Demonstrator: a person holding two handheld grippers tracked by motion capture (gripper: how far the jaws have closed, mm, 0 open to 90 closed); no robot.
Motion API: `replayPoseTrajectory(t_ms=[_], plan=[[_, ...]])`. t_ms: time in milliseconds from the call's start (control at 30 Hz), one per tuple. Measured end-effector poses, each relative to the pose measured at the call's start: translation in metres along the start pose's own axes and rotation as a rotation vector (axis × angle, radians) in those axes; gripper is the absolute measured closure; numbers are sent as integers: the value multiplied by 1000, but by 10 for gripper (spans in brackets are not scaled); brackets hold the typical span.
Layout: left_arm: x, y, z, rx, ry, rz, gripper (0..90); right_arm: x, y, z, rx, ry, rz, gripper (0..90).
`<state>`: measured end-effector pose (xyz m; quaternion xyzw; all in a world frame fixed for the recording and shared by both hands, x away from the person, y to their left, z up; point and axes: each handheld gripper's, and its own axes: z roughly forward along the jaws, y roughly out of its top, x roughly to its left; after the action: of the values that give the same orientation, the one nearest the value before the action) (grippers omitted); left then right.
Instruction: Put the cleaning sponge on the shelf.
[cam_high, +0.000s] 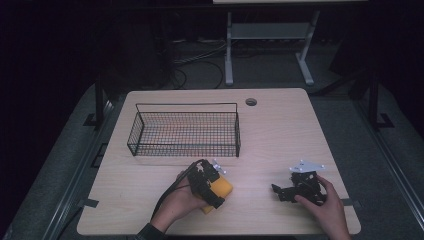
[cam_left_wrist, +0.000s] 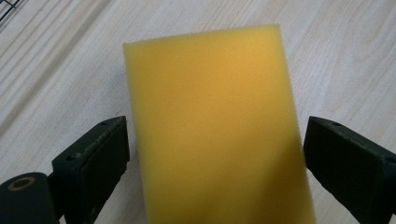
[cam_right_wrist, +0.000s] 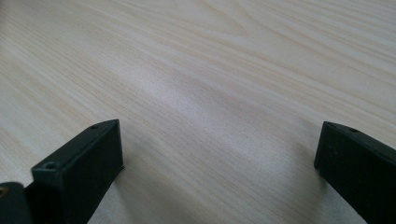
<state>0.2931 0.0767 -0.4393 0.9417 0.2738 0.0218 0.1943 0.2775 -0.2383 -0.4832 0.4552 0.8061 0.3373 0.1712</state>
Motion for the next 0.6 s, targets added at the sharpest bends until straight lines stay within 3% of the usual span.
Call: replayPoseTrajectory(t_ms=[600], plan=[[-4, -1, 9, 31, 27, 24, 137, 0, 0, 0, 0, 1, -2, 4]])
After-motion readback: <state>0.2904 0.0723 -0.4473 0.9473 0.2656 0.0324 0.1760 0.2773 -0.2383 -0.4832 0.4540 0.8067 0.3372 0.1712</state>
